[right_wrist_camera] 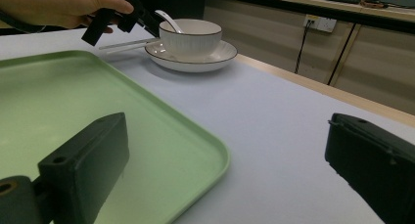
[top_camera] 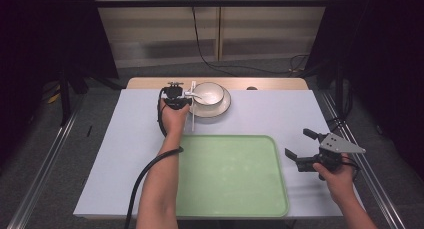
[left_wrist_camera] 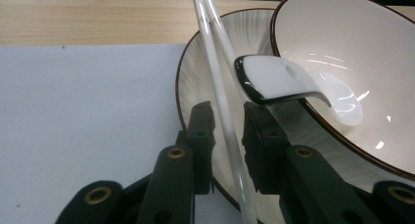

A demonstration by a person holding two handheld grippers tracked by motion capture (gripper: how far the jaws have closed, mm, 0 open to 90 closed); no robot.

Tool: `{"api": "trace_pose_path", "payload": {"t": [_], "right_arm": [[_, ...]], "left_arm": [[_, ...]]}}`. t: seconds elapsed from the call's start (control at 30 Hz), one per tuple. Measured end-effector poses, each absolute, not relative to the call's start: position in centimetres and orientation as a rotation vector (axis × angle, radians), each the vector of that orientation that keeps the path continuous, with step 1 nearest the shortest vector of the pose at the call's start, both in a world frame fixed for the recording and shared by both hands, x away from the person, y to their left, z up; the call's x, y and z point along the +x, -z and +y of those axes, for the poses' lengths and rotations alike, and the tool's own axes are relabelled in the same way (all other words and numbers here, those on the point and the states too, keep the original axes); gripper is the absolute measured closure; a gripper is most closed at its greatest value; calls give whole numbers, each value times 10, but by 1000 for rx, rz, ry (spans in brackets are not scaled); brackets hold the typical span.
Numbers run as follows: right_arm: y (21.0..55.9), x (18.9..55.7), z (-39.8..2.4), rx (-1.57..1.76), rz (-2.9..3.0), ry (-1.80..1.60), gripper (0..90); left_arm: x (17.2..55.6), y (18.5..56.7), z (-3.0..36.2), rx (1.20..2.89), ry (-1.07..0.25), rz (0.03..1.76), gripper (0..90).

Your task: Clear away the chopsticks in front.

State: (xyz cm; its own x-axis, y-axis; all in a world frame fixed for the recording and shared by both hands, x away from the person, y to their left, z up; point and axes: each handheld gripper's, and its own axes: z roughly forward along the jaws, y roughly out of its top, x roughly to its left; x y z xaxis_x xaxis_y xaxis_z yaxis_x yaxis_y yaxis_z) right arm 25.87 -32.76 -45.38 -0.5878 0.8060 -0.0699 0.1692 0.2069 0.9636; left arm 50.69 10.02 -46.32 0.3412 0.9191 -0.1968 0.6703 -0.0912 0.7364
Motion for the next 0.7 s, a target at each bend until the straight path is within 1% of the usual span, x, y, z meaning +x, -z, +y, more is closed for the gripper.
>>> {"api": "trace_pose_path", "payload": {"t": [0.13, 0.2, 0.47, 0.7], "right_arm": [[454, 259, -328, 905, 1899, -1406, 20], [454, 259, -328, 900, 1900, -1409, 20], [455, 259, -329, 905, 1906, -1411, 20], [454, 259, -330, 915, 1891, -1405, 20]], "left_arm": [[507, 464, 98, 1819, -402, 1444, 784], [507, 464, 98, 1792, -396, 1478, 837], [507, 462, 100, 1740, -348, 1540, 855], [504, 454, 107, 1712, -361, 1561, 856]]}}
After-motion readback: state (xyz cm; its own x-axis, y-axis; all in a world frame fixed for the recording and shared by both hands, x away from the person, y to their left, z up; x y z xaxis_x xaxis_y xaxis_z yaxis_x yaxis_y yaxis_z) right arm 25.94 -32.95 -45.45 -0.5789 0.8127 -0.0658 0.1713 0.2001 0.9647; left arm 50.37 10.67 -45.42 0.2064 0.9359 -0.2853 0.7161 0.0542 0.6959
